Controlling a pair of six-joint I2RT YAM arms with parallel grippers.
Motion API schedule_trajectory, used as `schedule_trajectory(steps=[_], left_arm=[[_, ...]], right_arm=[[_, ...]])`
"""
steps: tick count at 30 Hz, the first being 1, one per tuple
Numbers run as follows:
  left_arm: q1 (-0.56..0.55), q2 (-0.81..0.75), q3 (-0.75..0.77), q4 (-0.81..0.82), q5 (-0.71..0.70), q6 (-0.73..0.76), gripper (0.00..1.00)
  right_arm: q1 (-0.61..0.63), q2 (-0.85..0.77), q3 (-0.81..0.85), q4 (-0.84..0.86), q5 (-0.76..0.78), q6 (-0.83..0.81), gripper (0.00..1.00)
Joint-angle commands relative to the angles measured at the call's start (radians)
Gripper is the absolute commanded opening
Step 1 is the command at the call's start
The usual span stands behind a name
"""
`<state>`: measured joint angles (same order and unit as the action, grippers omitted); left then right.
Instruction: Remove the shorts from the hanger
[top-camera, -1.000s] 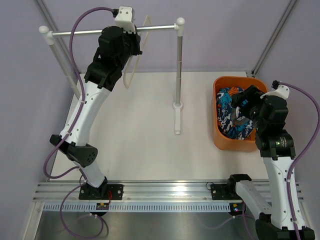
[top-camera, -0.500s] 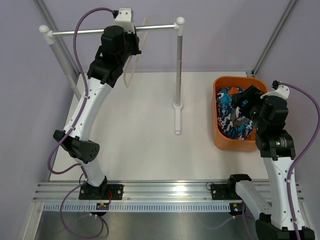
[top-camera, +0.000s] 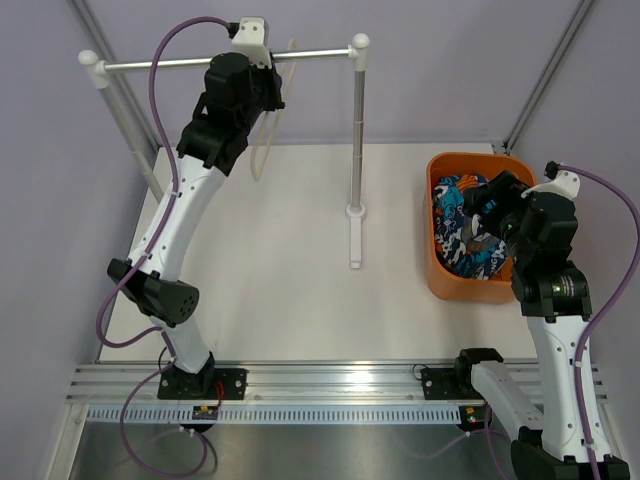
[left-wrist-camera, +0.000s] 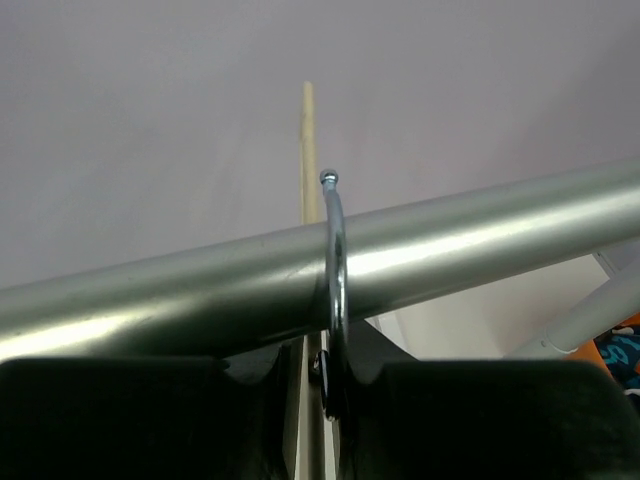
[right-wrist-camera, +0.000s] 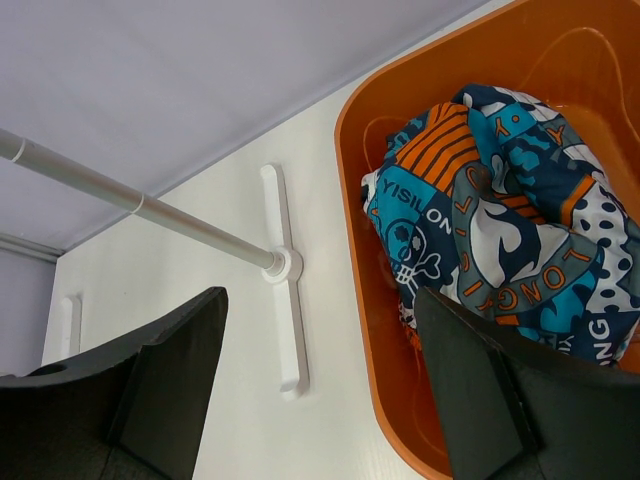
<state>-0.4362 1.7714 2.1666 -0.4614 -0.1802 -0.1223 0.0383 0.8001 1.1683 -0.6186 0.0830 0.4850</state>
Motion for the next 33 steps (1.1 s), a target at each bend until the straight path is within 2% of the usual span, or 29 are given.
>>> schedule_trajectory(steps=[1, 7, 12, 13, 15, 16, 19, 24, 27, 31, 33], left_arm=[[0.005, -0.029, -0.008, 0.066, 0.022, -0.007, 0.16], [0.005, -0.046, -0.022, 0.078, 0.033, -0.008, 0.18], [0.005, -0.093, -0.039, 0.081, 0.028, -0.008, 0.33], [0.005, -0.101, -0.039, 0.07, 0.024, -0.008, 0.41], [0.005, -0.13, -0.034, 0.055, 0.007, -0.002, 0.49], [0.005, -0.141, -0.036, 0.037, 0.001, 0.003, 0.6], [0.004, -0.196, -0.066, 0.017, -0.011, 0.013, 0.8], [0.004, -0.302, -0.157, -0.011, 0.004, -0.003, 0.99], [0.001, -0.401, -0.27, -0.04, -0.005, -0.04, 0.99], [-0.004, -0.617, -0.54, -0.031, -0.048, -0.062, 0.99], [-0.004, -0.691, -0.621, -0.019, -0.08, -0.063, 0.99]], right_arm=[[-0.002, -0.015, 0.007, 0.01, -0.032, -0.017, 0.84], [-0.002, -0.013, 0.005, 0.011, -0.035, -0.019, 0.84], [-0.002, -0.015, 0.008, 0.017, -0.045, -0.025, 0.85], [-0.002, -0.015, 0.01, 0.016, -0.043, -0.025, 0.86], [-0.002, -0.019, 0.011, 0.022, -0.046, -0.026, 0.88], [0.0, -0.018, 0.011, 0.026, -0.049, -0.026, 0.89], [0.0, -0.016, 0.013, 0.036, -0.063, -0.026, 0.92], [-0.002, -0.009, 0.016, 0.042, -0.071, -0.032, 0.99], [-0.002, -0.015, 0.011, 0.049, -0.077, -0.043, 1.0], [-0.002, -0.019, 0.01, 0.071, -0.115, -0.054, 0.99], [-0.002, -0.009, 0.014, 0.08, -0.127, -0.06, 1.0]])
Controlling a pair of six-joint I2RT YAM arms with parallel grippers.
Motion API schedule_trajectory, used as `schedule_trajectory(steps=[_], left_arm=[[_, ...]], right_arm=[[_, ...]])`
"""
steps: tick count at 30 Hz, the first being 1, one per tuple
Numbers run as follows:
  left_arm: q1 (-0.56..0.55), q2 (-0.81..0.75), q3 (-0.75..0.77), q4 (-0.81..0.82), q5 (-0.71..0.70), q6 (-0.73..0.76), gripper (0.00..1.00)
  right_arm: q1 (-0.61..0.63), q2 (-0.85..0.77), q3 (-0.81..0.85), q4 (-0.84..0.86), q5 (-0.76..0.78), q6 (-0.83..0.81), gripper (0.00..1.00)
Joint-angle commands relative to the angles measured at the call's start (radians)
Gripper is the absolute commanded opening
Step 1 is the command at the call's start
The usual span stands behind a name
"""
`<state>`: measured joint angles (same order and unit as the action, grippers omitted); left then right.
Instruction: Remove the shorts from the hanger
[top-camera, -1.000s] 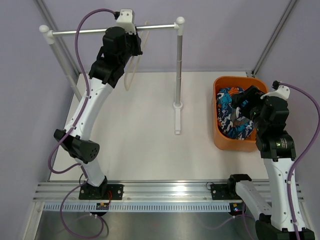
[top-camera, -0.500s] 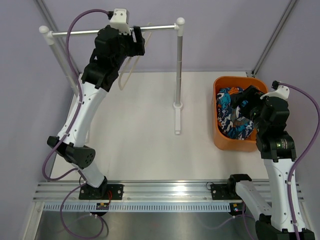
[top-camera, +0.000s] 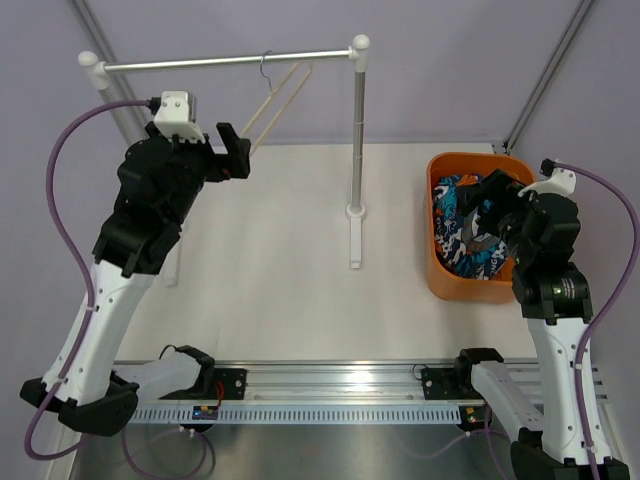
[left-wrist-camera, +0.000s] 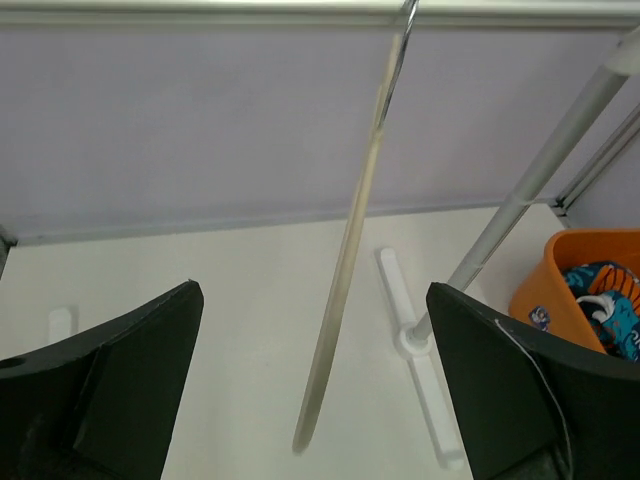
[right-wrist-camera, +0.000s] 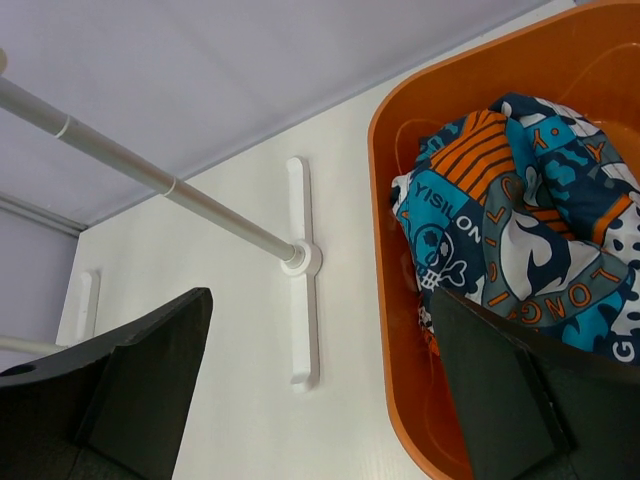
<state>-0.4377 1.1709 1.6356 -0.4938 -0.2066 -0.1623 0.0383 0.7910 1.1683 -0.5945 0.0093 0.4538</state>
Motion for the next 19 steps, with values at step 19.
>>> schedule_trajectory(steps=[19], left_arm=[[-0.004, -0.408, -0.543, -0.006, 0.019, -0.069, 0.99]], right_arm=[[-0.002, 0.031, 0.002, 0.081, -0.037, -0.067, 1.0]])
